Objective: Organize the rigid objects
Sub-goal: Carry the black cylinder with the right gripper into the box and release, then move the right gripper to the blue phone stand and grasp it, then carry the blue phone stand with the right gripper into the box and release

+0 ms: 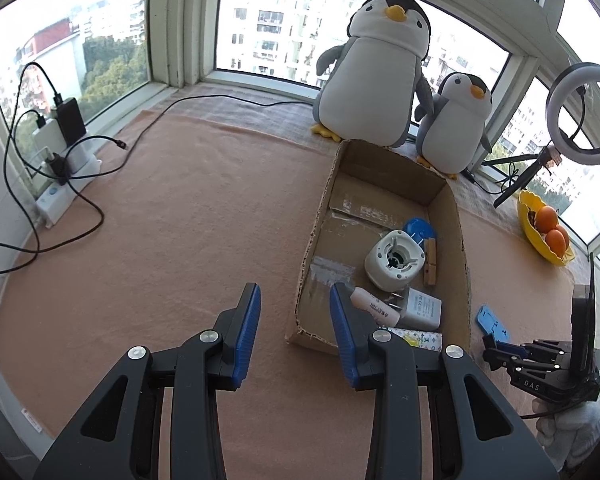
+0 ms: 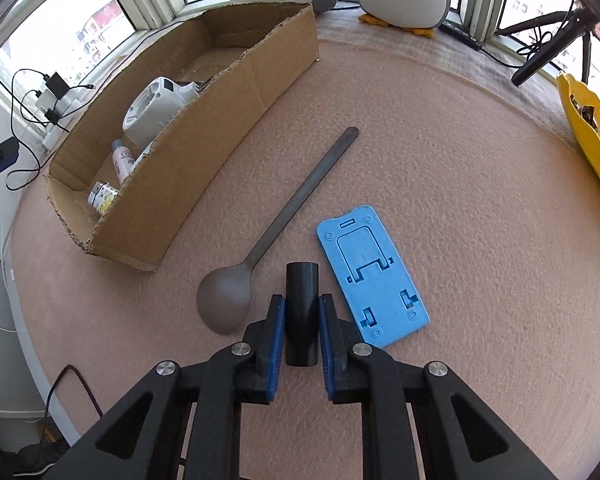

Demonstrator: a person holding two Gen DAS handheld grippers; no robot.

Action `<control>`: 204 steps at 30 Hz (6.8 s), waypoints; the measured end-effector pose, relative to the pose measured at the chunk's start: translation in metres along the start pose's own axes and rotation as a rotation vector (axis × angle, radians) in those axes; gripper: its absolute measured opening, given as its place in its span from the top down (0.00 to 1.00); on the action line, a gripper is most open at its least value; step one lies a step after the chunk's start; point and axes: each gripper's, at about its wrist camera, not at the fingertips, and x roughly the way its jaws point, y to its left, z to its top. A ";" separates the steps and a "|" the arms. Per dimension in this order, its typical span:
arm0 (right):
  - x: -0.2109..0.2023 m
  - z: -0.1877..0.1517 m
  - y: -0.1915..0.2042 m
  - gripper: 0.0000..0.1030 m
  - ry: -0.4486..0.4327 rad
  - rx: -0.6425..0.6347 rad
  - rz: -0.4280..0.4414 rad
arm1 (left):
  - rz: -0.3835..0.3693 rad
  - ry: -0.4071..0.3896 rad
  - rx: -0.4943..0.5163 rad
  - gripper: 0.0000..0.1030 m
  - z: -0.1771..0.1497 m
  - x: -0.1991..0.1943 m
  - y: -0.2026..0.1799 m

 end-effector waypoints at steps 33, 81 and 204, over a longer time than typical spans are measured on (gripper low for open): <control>-0.049 0.084 0.114 0.86 -0.183 -0.122 0.118 | -0.044 0.061 0.063 0.90 0.020 0.084 -0.006; -0.065 0.068 0.019 0.62 -0.226 0.101 0.080 | -0.020 0.066 0.052 0.81 0.019 0.075 -0.008; -0.013 0.163 0.080 0.68 -0.205 -0.035 0.045 | -0.044 0.059 0.091 0.93 0.020 0.090 -0.015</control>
